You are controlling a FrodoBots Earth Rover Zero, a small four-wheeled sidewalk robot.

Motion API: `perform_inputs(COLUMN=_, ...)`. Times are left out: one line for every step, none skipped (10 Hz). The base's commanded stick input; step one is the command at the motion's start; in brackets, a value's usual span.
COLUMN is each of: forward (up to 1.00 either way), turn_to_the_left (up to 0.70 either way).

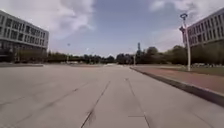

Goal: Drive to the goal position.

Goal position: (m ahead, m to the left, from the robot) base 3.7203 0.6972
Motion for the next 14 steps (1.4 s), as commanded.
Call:
perform_inputs(forward=1.0, turn_to_the_left=0.0)
perform_inputs(forward=1.0, turn_to_the_left=0.0)
perform_inputs(forward=1.0, turn_to_the_left=0.0)
perform_inputs(forward=1.0, turn_to_the_left=0.0)
perform_inputs(forward=1.0, turn_to_the_left=0.0)
perform_inputs(forward=1.0, turn_to_the_left=0.0)
perform_inputs(forward=1.0, turn_to_the_left=0.0)
perform_inputs(forward=1.0, turn_to_the_left=0.0)
perform_inputs(forward=1.0, turn_to_the_left=0.0)
perform_inputs(forward=1.0, turn_to_the_left=0.0)
perform_inputs(forward=1.0, turn_to_the_left=0.0)
perform_inputs(forward=1.0, turn_to_the_left=0.0)
perform_inputs(forward=1.0, turn_to_the_left=0.0)
perform_inputs(forward=1.0, turn_to_the_left=0.0)
